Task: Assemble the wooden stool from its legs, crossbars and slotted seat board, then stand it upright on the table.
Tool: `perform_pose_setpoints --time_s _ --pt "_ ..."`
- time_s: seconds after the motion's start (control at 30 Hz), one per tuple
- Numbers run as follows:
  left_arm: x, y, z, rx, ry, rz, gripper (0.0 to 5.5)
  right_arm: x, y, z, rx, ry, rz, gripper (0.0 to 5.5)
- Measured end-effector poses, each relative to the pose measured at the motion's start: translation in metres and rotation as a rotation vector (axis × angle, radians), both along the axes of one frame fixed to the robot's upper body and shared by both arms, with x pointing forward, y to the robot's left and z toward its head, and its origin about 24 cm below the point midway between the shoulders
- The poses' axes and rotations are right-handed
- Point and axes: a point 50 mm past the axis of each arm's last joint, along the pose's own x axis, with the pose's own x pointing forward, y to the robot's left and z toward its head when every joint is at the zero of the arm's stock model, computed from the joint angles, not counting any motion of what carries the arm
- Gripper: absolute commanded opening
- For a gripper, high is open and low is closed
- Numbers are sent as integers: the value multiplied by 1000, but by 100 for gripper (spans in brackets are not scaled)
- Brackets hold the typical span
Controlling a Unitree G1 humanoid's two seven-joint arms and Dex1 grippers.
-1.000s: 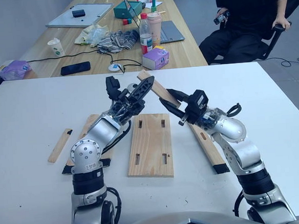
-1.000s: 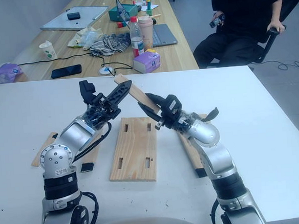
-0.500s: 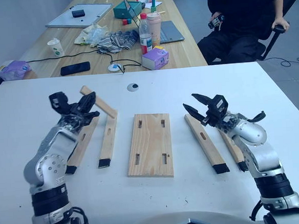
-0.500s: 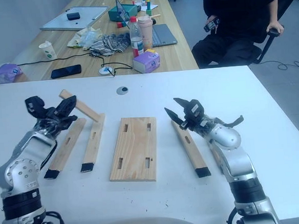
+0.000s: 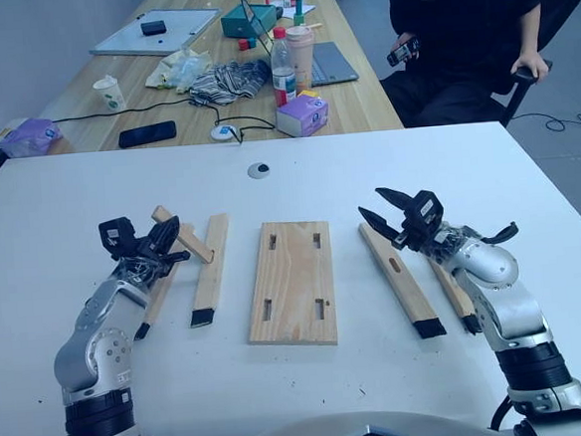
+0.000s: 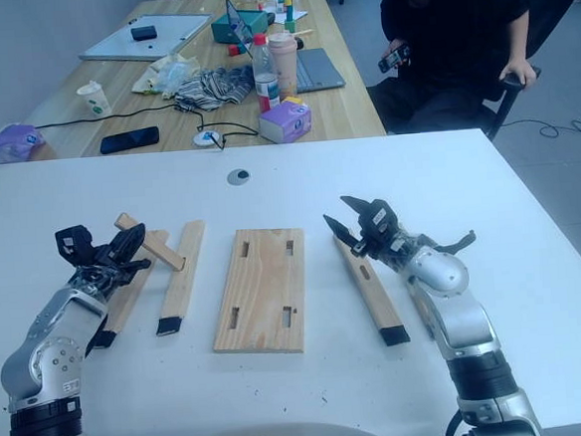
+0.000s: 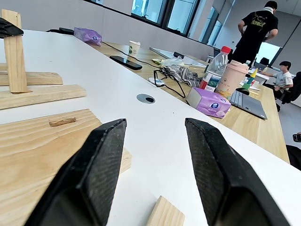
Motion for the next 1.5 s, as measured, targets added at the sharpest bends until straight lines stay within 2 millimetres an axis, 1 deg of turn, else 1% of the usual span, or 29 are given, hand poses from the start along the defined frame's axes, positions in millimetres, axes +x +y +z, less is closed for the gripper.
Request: perform_pose_setpoints --time_s 0.17,0.27,0.47,0.53,0.63,0.7,0.77,0.83,0.97,1.03,1.13,1.2,1.3,1.5 --pt "0 -1 -6 -25 -3 25 37 0 1 -1 -6 2 4 231" --pt "4 -7 -9 -62 22 79 37 -1 3 -4 -17 14 19 231" --pt "8 -12 -8 -91 68 139 37 -1 3 -9 -49 35 31 231" --pt "9 -15 -7 -40 73 130 37 -1 3 -10 -53 37 34 231" --pt "6 -19 -8 135 63 104 37 -1 3 -10 -56 37 33 231" --pt "2 -23 -9 195 32 86 37 -1 3 -10 -57 37 33 231" --pt "-2 -25 -11 201 -6 70 37 -1 3 -10 -59 37 34 231" --pt "-8 -25 -19 193 -33 63 37 -1 4 -11 -60 39 35 231" --pt "-12 -21 -27 201 -82 41 37 -1 4 -12 -63 42 36 231" --pt "-13 -23 -30 241 -73 6 37 -1 4 -12 -68 40 39 231" --pt "-12 -32 -30 357 -83 -75 37 -2 5 -12 -70 33 44 231" --pt "-13 -35 -30 390 -89 -103 37 -2 5 -13 -78 33 45 231" --pt "-13 -34 -30 386 -88 -104 37 -3 7 -15 -84 38 52 231" --pt "-13 -26 -33 322 -93 -88 37 -4 6 -17 -87 44 48 231"
